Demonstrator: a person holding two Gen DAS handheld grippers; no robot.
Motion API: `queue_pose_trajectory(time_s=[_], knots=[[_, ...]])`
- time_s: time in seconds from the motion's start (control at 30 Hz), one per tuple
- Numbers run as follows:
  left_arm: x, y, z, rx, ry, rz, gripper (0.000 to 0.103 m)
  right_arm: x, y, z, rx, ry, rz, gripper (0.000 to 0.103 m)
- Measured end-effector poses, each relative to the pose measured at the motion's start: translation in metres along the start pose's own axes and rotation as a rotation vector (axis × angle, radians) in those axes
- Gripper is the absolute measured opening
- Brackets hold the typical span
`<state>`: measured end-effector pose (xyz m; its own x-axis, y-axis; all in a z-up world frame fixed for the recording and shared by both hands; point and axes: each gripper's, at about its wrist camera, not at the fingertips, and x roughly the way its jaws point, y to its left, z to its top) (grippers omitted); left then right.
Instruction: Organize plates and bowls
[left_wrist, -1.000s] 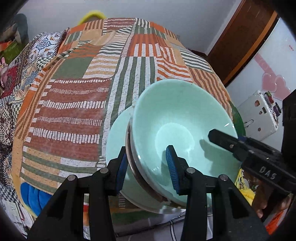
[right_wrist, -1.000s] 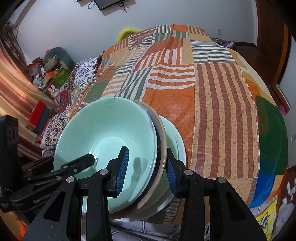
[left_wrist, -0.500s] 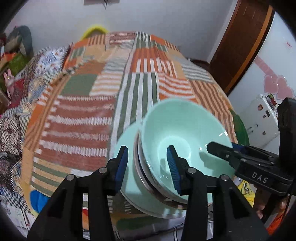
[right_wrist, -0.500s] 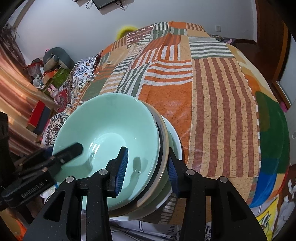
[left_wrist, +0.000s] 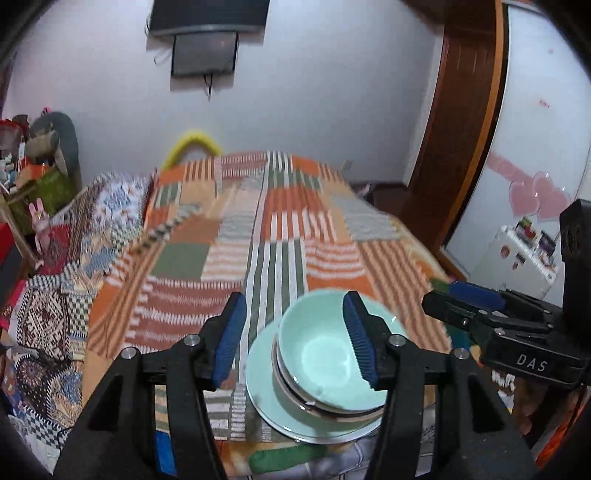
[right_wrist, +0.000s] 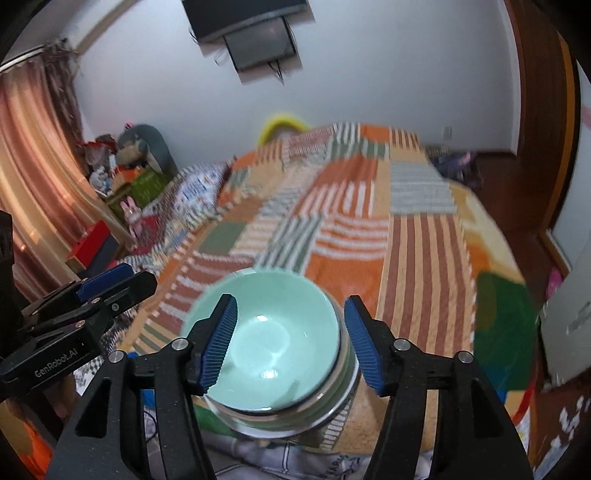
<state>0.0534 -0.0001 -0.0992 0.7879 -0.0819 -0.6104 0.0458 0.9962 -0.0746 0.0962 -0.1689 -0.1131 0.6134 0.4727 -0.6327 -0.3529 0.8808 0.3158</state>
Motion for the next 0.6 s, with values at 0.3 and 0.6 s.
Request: queue_pose_trajectory(time_s=[0.3,0.6], knots=[[-0.063,-0.004,0.012,0.015,-0.197,0.008,0.066,-0.051,0.027,0.01,-0.097,-0.188,-0.014,0.072],[-0.101,-0.009,0.009,0.042,-0.333,0.024,0.087,-0.083,0.04,0.011,-0.15,-0.33,-0.023,0.084]])
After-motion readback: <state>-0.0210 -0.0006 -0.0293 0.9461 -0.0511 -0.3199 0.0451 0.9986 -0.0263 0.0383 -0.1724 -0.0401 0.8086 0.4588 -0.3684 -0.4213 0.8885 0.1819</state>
